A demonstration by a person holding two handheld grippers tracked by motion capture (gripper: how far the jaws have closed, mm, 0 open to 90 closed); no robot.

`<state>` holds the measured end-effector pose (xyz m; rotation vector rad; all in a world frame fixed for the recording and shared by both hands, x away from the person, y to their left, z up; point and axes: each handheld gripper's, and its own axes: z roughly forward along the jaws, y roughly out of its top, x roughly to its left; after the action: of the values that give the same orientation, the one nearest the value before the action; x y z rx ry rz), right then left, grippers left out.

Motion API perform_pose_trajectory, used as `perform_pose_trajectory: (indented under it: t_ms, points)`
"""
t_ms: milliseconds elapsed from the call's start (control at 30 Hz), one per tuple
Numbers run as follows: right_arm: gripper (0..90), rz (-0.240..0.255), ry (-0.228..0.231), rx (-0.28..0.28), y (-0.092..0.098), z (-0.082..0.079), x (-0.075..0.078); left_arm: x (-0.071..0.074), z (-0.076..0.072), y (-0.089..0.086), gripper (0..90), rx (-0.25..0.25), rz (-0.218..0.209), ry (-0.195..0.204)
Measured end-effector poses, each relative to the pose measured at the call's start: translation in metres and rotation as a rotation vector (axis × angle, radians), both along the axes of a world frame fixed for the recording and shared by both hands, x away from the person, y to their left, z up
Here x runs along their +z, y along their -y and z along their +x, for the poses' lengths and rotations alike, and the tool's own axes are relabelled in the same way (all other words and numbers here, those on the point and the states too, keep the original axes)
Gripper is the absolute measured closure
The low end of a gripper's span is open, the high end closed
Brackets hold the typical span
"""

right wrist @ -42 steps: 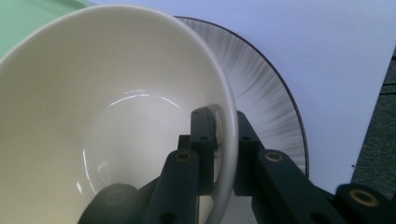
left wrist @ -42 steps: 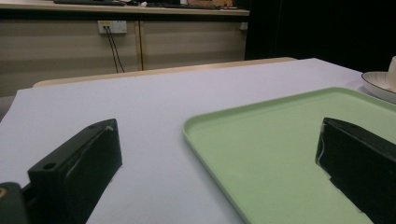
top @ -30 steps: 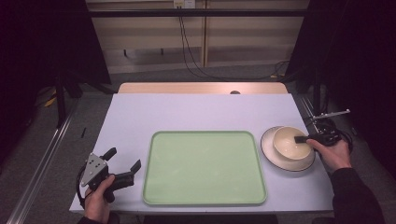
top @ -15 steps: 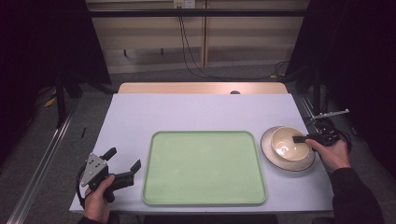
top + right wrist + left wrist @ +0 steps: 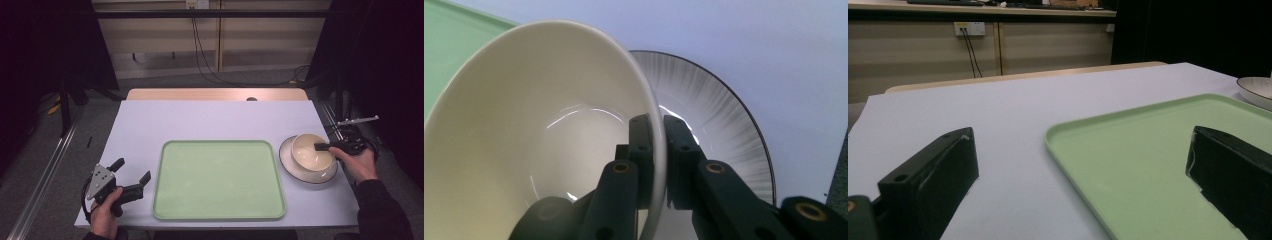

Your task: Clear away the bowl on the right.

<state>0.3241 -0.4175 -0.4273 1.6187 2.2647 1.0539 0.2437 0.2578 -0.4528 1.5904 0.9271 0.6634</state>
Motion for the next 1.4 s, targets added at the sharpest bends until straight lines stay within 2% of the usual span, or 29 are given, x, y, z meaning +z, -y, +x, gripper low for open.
perform_pose_trajectory:
  t_ms: [33,67,367,433,633,933,1033,1400]
  points:
    - [84.2,0.004,-0.002,-0.012,0.0,-0.001,0.001,0.0,0.0,0.0,0.3,0.0,0.001,-0.001]
    - [84.2,0.005,0.01,-0.005,0.001,0.0,0.001,0.0,0.0,0.0,0.4,-0.002,0.004,-0.001]
    - [84.1,0.045,0.029,-0.001,0.003,-0.003,0.008,0.0,0.0,-0.001,0.4,-0.004,0.01,-0.001]
    - [84.1,0.053,0.044,-0.015,0.003,-0.004,0.012,0.0,0.0,0.0,0.4,-0.003,0.008,-0.001]
    - [84.1,0.077,0.05,-0.008,0.003,-0.006,0.016,0.0,0.0,0.0,0.3,-0.003,0.008,0.0]
    - [84.1,0.081,0.072,0.009,-0.002,-0.006,0.022,0.0,0.0,-0.001,0.4,-0.002,0.01,0.0]
    - [84.0,0.083,0.065,0.034,-0.005,-0.006,0.023,0.0,0.0,0.0,0.4,-0.002,0.008,0.002]
    - [84.0,0.081,0.07,0.062,-0.023,-0.002,0.027,0.0,0.0,0.0,0.3,-0.002,0.004,0.002]
